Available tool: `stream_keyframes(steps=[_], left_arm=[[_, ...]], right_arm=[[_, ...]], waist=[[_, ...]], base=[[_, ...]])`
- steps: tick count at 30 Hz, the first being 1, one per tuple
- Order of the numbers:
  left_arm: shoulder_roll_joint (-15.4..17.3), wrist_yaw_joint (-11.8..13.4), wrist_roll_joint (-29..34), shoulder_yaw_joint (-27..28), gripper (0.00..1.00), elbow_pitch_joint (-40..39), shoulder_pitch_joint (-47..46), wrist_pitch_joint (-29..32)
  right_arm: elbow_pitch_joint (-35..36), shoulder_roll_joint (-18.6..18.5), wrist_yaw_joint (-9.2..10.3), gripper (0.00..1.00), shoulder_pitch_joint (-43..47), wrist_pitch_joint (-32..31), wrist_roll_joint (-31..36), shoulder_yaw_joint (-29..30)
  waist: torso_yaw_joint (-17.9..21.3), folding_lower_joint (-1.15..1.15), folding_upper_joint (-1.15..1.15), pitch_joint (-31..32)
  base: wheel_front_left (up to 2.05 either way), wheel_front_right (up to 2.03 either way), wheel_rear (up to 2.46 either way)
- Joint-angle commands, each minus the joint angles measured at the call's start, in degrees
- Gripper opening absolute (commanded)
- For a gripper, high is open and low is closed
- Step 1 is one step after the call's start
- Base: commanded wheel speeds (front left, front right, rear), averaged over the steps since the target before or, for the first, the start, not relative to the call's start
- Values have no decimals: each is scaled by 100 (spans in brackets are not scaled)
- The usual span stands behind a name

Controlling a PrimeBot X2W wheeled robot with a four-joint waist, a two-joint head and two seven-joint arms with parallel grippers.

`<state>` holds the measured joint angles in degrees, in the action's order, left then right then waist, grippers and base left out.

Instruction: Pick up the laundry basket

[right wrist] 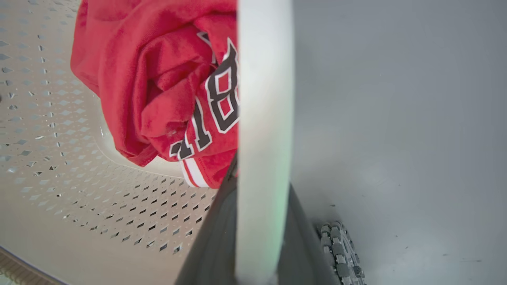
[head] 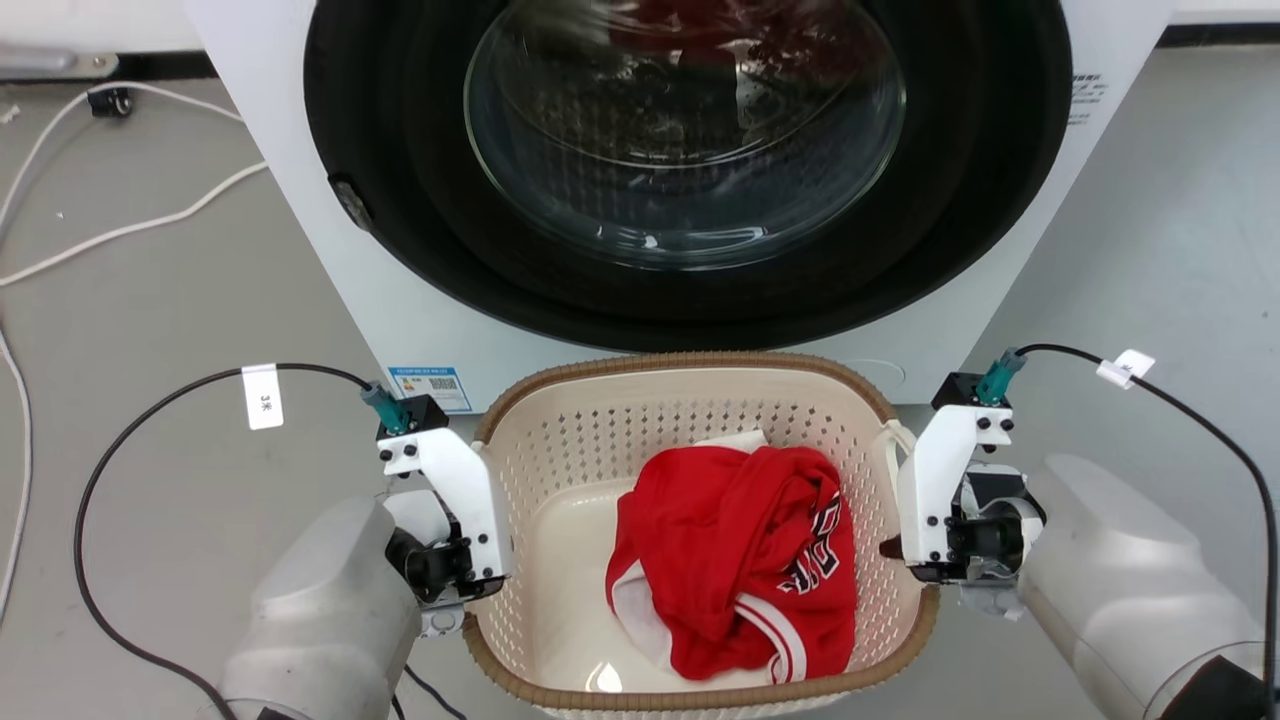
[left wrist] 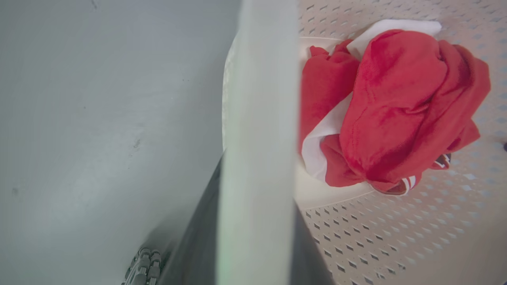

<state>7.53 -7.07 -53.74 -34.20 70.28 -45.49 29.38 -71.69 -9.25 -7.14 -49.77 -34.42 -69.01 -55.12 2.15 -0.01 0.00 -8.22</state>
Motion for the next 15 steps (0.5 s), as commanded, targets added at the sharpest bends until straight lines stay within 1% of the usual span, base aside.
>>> stream_keyframes(steps=[1,7,12,15], left_arm=[[-10,-71,-88,28,0,4,21,55],[-26,-70,-243,56,0,129,232,325],[-16,-70,-310,31,0,180,354,444],[-51,-70,-341,14,0,194,373,479]], right_arm=[[-48,86,-64,0,32,-164,-74,30],[-178,217,-65,0,241,-623,-198,125],[-210,220,-65,0,374,-723,-171,157],[-211,160,-65,0,440,-745,-150,195]], waist=[[31,1,0,133],[76,1,0,425],[66,1,0,558],[39,1,0,581]], base=[[0,0,0],[0,0,0],[0,0,0],[0,0,0]])
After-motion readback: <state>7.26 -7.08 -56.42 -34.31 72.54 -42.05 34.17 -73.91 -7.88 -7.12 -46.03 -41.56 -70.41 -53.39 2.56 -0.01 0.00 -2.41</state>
